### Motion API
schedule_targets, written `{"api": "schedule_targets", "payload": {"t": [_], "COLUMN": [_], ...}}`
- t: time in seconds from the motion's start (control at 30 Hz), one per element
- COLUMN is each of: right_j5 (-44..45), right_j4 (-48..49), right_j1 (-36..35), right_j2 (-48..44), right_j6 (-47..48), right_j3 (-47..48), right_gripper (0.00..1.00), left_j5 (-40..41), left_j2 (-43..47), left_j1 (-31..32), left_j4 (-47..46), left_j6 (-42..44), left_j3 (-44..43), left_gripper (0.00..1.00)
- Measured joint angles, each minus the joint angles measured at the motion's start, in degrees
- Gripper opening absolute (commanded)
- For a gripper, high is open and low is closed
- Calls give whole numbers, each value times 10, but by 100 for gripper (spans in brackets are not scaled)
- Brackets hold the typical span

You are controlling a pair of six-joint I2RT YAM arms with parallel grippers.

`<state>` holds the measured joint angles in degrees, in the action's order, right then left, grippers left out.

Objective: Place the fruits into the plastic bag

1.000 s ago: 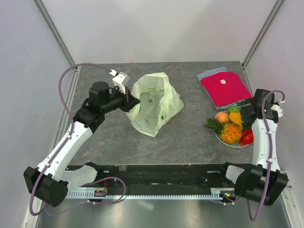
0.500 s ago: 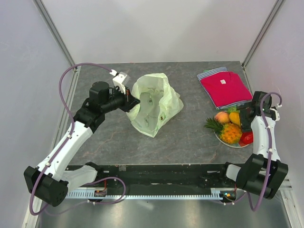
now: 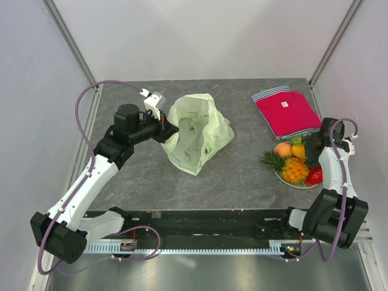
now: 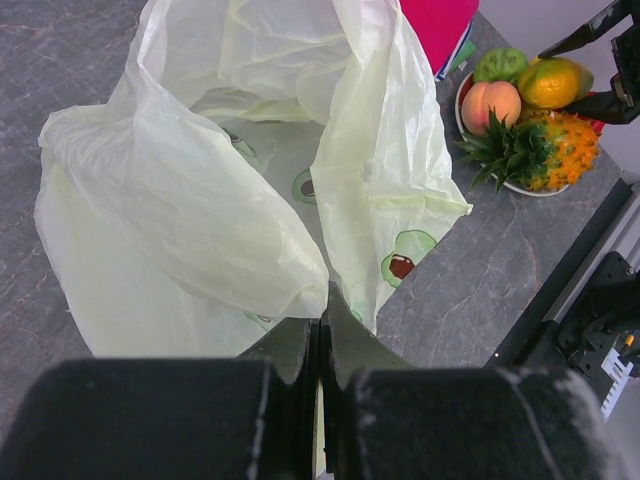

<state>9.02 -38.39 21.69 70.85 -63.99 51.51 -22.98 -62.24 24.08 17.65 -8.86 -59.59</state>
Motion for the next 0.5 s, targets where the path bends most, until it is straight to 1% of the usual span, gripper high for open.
{"api": "schedule_targets", "payload": {"t": [0.03,0.1,0.13,0.17,0.23,0.43,0.5], "right_j5": [1,0,0,-1,-1,0,0], "right_j4": [4,10,11,11,11,5,-3], "right_j1": [1,2,2,3,3,3,3], "right_j2": [0,1,0,0,-1,-17,-29], "right_j6": [-1,-4,-5,-7,-9,-9,-9], "right_j3": [-3,-7,-9,-9,-9,-9,-8], "right_gripper": [77,72,68,67,62,56,56], "left_j5": [0,0,0,0,0,0,0], "left_j2": [0,0,0,0,0,0,0], "left_j1": [0,0,0,0,0,0,0], "left_j4": [0,0,0,0,0,0,0], "left_j6": [0,0,0,0,0,0,0], "left_j3": [0,0,0,0,0,0,0], "left_gripper": [1,1,2,2,1,1,2]}}
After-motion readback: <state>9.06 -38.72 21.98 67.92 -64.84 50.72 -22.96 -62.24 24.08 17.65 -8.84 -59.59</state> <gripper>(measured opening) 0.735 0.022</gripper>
